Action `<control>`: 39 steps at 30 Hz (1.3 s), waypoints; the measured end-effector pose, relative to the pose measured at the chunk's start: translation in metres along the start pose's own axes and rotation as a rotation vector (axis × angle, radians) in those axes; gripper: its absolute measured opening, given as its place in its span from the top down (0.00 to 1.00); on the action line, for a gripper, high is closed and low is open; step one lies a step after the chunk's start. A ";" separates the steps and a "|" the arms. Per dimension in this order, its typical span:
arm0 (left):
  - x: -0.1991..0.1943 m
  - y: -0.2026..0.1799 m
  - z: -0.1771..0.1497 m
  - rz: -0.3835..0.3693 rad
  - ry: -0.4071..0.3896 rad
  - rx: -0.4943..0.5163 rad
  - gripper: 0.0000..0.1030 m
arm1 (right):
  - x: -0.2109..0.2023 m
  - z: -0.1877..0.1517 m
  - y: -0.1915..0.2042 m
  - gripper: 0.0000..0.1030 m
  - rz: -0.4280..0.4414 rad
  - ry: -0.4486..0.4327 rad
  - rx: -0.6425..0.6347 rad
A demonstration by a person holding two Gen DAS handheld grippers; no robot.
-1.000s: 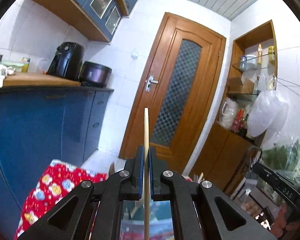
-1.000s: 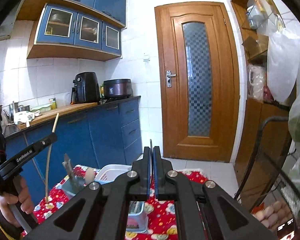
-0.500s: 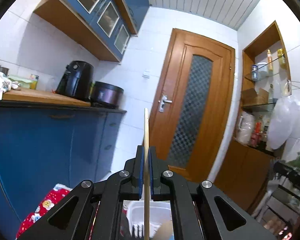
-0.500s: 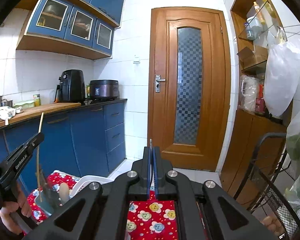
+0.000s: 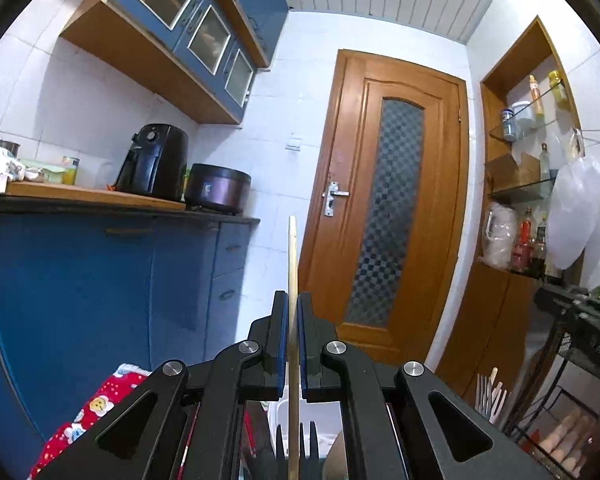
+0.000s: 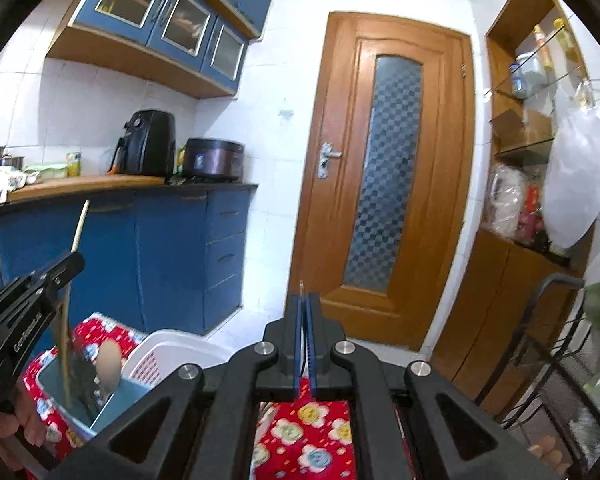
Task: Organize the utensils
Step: 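Open both tools to drop chopstick and fork into the holder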
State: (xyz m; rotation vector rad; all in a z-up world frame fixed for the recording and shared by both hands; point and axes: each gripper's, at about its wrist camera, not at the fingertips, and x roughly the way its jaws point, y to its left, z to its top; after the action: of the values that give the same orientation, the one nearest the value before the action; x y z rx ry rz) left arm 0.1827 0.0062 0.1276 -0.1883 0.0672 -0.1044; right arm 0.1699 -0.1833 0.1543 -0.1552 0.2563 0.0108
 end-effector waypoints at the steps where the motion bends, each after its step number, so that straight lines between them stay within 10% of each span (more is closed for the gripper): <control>1: -0.001 0.000 -0.001 0.000 0.002 0.004 0.96 | 0.001 -0.003 0.001 0.96 0.013 0.012 0.004; 13: -0.014 -0.005 -0.005 -0.020 0.048 0.043 0.91 | -0.009 -0.016 -0.002 0.81 0.135 0.060 0.085; 17: -0.020 -0.005 -0.005 -0.031 0.064 0.045 0.61 | -0.020 -0.013 -0.006 0.73 0.165 0.041 0.113; 39: -0.094 -0.017 0.011 -0.065 0.228 0.075 0.56 | -0.099 -0.035 -0.011 0.43 0.242 0.077 0.239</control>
State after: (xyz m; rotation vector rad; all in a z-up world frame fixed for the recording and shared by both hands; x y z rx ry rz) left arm 0.0883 0.0020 0.1470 -0.1026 0.2845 -0.1925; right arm 0.0654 -0.1986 0.1478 0.1140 0.3501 0.2139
